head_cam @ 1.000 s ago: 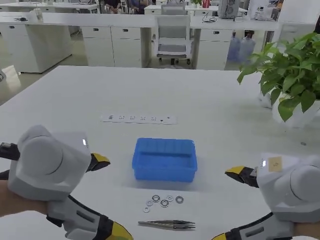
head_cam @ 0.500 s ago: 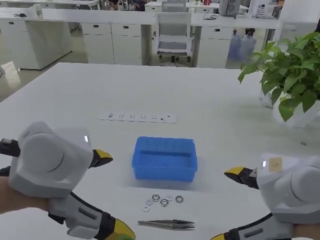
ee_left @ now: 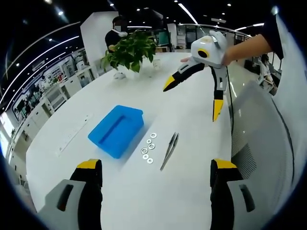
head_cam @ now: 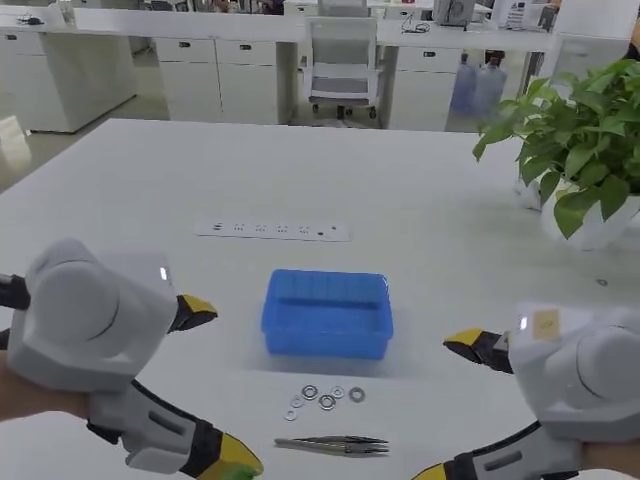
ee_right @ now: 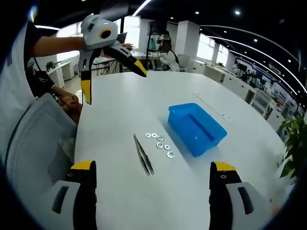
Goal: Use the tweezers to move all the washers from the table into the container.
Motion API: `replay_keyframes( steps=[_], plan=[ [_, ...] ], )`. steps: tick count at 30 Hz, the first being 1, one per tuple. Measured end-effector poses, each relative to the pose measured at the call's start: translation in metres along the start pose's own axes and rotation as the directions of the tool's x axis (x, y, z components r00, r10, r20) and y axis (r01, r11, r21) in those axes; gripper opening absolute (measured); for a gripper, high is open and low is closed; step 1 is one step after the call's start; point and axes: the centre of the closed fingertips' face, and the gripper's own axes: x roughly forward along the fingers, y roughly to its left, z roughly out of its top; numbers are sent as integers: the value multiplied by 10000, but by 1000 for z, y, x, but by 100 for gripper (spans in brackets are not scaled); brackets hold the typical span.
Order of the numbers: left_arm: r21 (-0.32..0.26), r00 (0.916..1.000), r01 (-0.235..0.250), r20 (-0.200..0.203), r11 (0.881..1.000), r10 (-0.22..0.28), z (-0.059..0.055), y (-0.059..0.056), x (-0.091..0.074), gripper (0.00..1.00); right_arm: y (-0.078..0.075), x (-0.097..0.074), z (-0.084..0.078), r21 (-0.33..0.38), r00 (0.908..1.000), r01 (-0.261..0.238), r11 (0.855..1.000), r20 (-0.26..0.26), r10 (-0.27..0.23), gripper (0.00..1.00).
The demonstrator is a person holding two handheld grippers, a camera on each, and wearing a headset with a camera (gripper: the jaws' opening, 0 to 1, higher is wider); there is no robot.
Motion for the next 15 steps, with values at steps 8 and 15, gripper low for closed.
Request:
replay_keyframes(
  steps=[8,15],
  plan=[
    [-69,10000,53,2,10000,-53,-1,1,3,99,-3,0,-1,103,10000,77,9999,0,-77,99],
    [-142,10000,16,77,9999,-15,0,1,3,99,-6,-1,1,142,9999,159,9998,37,-160,98]
  ],
)
